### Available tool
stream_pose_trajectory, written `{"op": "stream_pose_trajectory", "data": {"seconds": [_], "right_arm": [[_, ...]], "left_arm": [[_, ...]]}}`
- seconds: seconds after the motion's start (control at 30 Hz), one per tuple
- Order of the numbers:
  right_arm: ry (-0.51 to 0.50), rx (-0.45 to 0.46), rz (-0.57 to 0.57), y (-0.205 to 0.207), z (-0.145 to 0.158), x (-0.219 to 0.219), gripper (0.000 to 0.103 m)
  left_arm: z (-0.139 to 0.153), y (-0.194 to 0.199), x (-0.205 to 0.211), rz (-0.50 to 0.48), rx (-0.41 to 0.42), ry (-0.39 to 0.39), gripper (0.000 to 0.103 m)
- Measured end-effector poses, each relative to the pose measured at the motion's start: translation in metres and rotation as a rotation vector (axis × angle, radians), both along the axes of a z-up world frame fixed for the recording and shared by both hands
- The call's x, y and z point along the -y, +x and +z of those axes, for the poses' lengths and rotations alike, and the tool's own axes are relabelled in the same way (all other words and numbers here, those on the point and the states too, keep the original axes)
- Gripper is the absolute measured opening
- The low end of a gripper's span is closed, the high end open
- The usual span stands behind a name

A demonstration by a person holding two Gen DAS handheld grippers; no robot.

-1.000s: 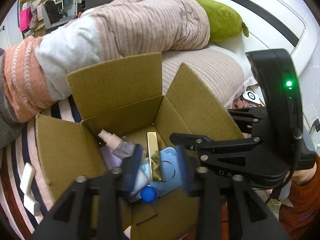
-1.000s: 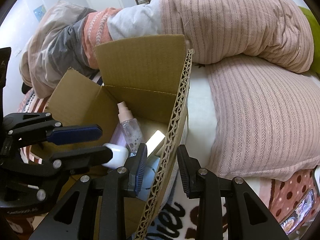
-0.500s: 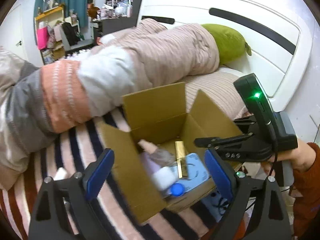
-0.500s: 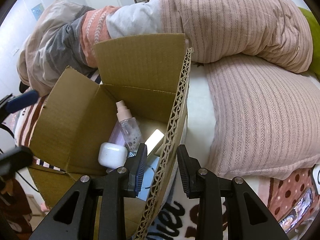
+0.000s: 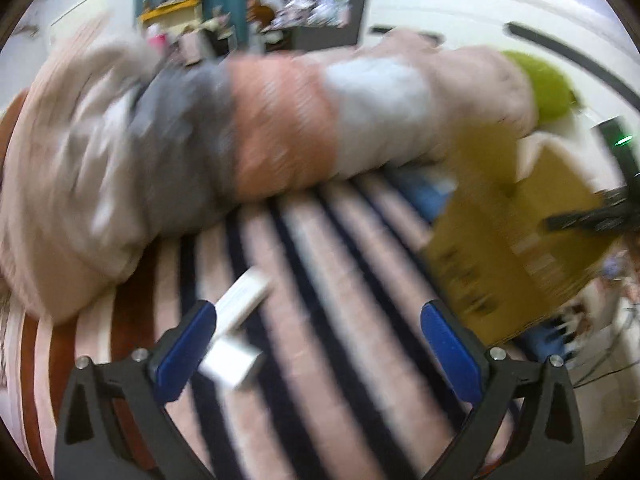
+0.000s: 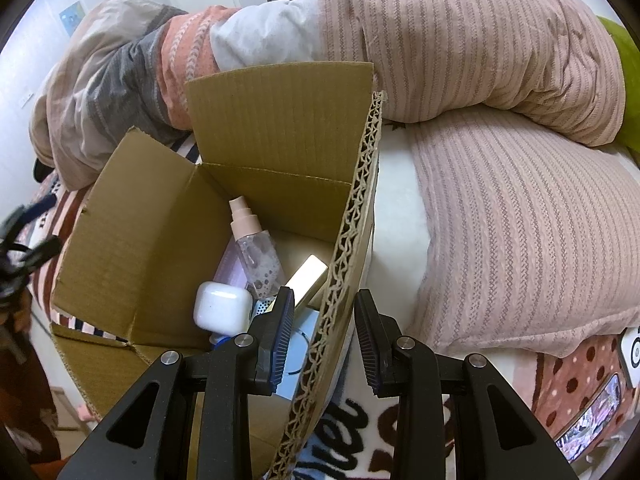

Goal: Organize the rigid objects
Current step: 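Grasp the white charger plug with the left tool, then carry the charger into the cardboard box and release it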

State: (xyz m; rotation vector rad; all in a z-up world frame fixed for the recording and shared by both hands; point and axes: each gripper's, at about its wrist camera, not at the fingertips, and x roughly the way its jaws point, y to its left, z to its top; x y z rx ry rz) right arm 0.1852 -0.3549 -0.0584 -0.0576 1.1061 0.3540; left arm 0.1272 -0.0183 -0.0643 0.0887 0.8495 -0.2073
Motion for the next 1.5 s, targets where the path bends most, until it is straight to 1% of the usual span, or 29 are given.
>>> {"op": "stream_pose_trajectory", "data": {"seconds": [0.07,0.13,0.23,0.33,0.43,0.53,0.6,0.63,0.67,0.7,0.77,0.87,1.0,1.23,1.3,1.37,1.5], "right_arm": [[0.003,-0.001,0.0,0.0,0.0,0.0,0.028],[0.003,-0.002,0.003,0.0,-0.001,0.001,0.028],[-0.001,0.0,0.005,-0.001,-0.001,0.0,0.028],[0.0,0.0,0.005,-0.001,-0.001,0.0,0.028],[0.004,0.0,0.005,-0.001,0.0,0.0,0.028],[0.007,0.0,0.005,-0.002,-0.001,0.0,0.028],[0.007,0.0,0.005,-0.002,-0.001,0.0,0.028],[0.005,0.001,0.005,-0.002,-0.001,0.0,0.028],[0.005,0.001,0.005,-0.002,-0.001,0.0,0.028],[0.006,0.001,0.005,-0.002,-0.001,0.001,0.028],[0.009,0.0,0.004,-0.002,-0.001,0.0,0.028],[0.009,0.001,0.002,-0.002,-0.001,0.0,0.028],[0.011,0.002,0.003,-0.002,0.0,0.001,0.028],[0.019,0.004,0.005,-0.003,0.0,0.005,0.028],[0.018,0.004,0.006,-0.003,0.0,0.005,0.028],[0.017,0.004,0.006,-0.003,0.0,0.004,0.028],[0.018,0.005,0.008,-0.003,0.001,0.005,0.028]], "left_arm": [[-0.03,0.003,-0.026,0.072,-0.054,0.009,0.101],[-0.053,0.004,-0.044,0.107,-0.079,0.014,0.101],[-0.082,0.01,-0.063,0.153,-0.11,0.048,0.101],[-0.097,0.012,-0.078,0.169,-0.115,0.005,0.101],[-0.103,0.017,-0.081,0.153,-0.094,-0.005,0.101],[-0.108,0.022,-0.085,0.161,-0.096,-0.05,0.1],[-0.11,0.024,-0.082,0.159,-0.098,-0.06,0.086],[-0.113,0.025,-0.079,0.146,-0.106,-0.059,0.068],[-0.113,0.025,-0.076,0.131,-0.109,-0.064,0.052],[-0.114,0.025,-0.072,0.121,-0.113,-0.069,0.049],[-0.112,0.022,-0.065,0.122,-0.101,-0.045,0.045],[-0.107,0.016,-0.064,0.116,-0.091,-0.074,0.041],[-0.095,0.01,-0.064,0.106,-0.077,-0.085,0.04],[-0.087,-0.007,-0.064,0.082,-0.061,-0.092,0.04],[-0.082,-0.011,-0.065,0.082,-0.048,-0.106,0.04],[-0.07,-0.014,-0.064,0.077,-0.022,-0.121,0.04],[-0.036,-0.021,-0.05,0.039,0.036,-0.101,0.04]]}}
